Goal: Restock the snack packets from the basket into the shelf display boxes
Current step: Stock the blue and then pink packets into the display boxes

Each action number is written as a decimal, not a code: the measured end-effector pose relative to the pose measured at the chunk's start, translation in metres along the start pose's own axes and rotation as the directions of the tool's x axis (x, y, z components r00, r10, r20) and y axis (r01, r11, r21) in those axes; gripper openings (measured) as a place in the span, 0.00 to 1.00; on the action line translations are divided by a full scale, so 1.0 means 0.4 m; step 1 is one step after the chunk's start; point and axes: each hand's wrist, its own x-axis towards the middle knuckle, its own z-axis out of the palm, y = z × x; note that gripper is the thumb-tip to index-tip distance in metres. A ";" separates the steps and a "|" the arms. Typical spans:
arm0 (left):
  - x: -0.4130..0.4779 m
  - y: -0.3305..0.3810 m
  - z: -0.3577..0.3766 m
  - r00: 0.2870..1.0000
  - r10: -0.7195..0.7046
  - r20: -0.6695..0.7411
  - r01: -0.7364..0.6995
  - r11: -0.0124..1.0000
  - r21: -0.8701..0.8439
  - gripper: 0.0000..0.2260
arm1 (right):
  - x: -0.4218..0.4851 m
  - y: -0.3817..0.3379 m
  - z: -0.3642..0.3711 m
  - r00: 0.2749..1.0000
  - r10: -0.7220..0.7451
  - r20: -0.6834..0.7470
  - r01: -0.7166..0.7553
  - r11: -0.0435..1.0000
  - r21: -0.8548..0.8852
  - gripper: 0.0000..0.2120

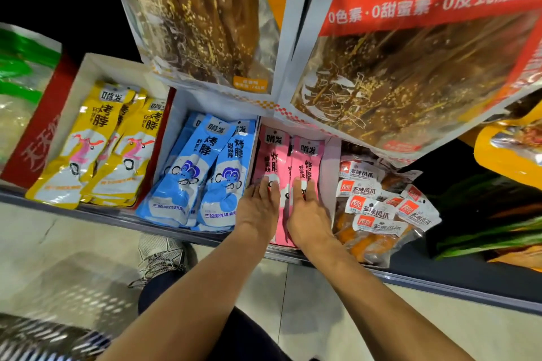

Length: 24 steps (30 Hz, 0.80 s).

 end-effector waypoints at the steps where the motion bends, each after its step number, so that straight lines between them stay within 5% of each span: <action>1: -0.001 -0.001 0.001 1.000 0.002 0.003 -0.002 1.000 -0.006 0.32 | 0.001 -0.001 0.003 1.000 0.002 0.005 -0.003 1.000 0.014 0.37; 11: -0.061 -0.026 -0.064 0.986 0.099 -0.137 -0.105 0.994 -0.040 0.29 | -0.032 0.022 -0.045 0.996 -0.045 -0.078 0.051 0.996 0.074 0.34; 17: -0.166 -0.113 -0.091 0.978 -0.081 -0.192 0.067 0.995 -0.079 0.29 | -0.127 -0.059 -0.103 0.944 -0.186 -0.273 0.200 0.980 0.021 0.27; 21: -0.229 -0.264 -0.070 0.944 -0.286 -0.162 0.263 0.953 -0.150 0.29 | -0.157 -0.200 -0.122 0.880 -0.428 -0.203 0.418 0.904 -0.094 0.25; 24: -0.249 -0.317 -0.017 0.980 -0.199 0.009 0.196 0.959 -0.206 0.31 | -0.176 -0.259 -0.112 0.882 -0.470 -0.035 0.463 0.877 -0.127 0.27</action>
